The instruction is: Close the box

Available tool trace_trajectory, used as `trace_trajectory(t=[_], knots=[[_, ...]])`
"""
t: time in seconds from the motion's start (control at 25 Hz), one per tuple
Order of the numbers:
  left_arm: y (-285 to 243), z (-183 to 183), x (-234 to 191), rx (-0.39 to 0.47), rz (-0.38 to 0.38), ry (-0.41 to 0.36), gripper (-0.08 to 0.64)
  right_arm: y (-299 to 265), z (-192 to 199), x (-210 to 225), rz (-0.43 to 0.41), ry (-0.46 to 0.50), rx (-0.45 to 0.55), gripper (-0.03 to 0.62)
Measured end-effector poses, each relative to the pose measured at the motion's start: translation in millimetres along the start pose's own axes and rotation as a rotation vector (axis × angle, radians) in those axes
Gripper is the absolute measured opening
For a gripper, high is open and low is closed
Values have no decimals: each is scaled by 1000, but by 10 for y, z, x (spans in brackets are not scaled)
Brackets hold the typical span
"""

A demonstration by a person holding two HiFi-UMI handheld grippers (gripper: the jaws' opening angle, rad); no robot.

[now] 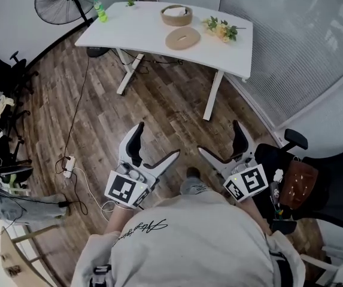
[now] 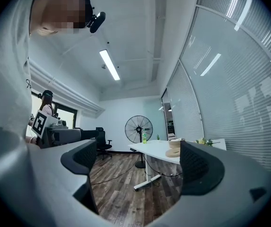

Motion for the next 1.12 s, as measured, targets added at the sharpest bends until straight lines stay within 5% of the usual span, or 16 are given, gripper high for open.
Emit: trace_trajectory(t=[0.56, 1.12], knots=[[-1017, -62, -349, 24, -38, -15, 472, -651, 159, 1000, -66, 0, 18, 534], [-1610, 19, -471, 32, -69, -11, 472, -935, 373, 1542, -127, -31, 25, 534]])
Point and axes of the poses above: the fingertips, and each gripper's own axes: y backward along the fingers, x to its right, z out of its underside, the point moved 9 cm from there along y, backward along the fingers, and after that the axes turned 14 degrees about y, right-handed, at the moved point
